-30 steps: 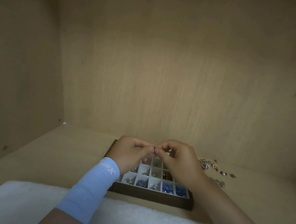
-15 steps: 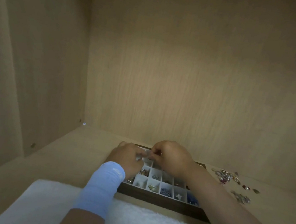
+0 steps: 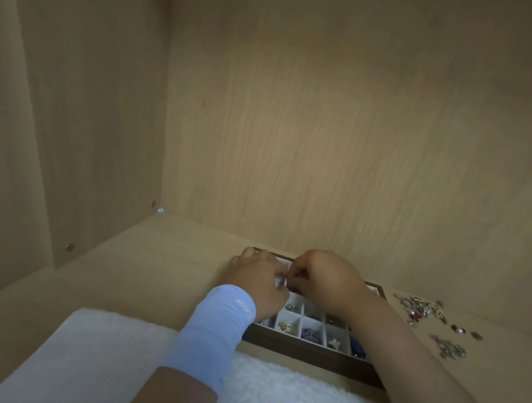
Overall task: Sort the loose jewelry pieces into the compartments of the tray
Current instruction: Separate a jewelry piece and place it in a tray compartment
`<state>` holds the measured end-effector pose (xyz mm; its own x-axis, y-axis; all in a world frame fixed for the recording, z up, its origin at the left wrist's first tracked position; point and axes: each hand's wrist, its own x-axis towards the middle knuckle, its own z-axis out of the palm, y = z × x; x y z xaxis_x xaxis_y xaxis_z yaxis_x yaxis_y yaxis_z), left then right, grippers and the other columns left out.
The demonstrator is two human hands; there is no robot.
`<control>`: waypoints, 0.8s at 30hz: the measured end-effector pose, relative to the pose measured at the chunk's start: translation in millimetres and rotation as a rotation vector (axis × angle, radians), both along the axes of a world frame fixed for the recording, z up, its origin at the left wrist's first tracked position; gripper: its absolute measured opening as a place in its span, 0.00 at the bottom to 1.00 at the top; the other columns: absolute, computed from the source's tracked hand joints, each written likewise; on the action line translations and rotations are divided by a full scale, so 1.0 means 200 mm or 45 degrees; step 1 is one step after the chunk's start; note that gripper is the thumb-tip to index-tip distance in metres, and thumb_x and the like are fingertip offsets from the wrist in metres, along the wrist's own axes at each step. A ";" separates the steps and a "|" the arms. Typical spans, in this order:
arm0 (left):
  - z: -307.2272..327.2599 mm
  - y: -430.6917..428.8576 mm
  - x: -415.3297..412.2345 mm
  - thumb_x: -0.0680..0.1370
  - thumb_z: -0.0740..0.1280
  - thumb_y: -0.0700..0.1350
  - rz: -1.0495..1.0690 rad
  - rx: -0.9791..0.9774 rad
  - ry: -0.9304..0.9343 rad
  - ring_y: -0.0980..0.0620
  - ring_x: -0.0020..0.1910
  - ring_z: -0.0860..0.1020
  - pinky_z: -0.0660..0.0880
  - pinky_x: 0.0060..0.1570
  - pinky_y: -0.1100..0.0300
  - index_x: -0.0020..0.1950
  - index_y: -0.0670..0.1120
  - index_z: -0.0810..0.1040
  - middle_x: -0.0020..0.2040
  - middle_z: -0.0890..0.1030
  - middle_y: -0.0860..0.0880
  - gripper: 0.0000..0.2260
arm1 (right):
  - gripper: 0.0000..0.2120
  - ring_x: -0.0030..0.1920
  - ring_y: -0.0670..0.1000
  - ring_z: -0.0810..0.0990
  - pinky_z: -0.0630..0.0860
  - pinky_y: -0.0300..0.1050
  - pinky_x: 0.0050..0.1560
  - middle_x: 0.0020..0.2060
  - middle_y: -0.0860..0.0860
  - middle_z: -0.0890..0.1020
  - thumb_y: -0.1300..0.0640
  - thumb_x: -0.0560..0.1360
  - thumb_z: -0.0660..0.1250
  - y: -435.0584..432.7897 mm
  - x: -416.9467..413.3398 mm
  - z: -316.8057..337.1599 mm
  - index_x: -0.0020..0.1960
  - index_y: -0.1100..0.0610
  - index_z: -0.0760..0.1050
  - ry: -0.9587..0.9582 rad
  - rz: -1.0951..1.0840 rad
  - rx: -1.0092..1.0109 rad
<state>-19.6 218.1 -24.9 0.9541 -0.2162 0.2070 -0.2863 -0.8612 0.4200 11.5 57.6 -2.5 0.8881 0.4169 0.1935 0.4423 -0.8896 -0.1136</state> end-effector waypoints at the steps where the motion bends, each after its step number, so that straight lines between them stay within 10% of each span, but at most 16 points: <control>1: 0.00 0.00 0.00 0.76 0.62 0.51 0.002 0.007 -0.001 0.50 0.68 0.65 0.61 0.68 0.56 0.64 0.59 0.76 0.68 0.72 0.54 0.17 | 0.04 0.41 0.44 0.75 0.73 0.42 0.41 0.39 0.41 0.77 0.52 0.76 0.71 0.00 0.00 0.00 0.46 0.48 0.85 -0.008 0.008 0.013; 14: 0.02 -0.07 -0.02 0.76 0.63 0.53 -0.062 0.063 -0.119 0.50 0.67 0.67 0.64 0.68 0.54 0.67 0.58 0.75 0.66 0.75 0.56 0.18 | 0.05 0.45 0.38 0.78 0.75 0.36 0.46 0.44 0.38 0.82 0.51 0.78 0.69 -0.33 -0.13 0.18 0.50 0.45 0.84 0.080 -0.063 0.296; 24: 0.05 -0.44 -0.14 0.78 0.63 0.54 -0.315 -0.112 -0.188 0.61 0.56 0.71 0.71 0.59 0.61 0.62 0.62 0.75 0.54 0.75 0.64 0.13 | 0.08 0.29 0.38 0.78 0.75 0.33 0.34 0.35 0.44 0.84 0.62 0.74 0.73 -1.03 -0.29 0.23 0.43 0.50 0.85 0.258 -0.305 0.413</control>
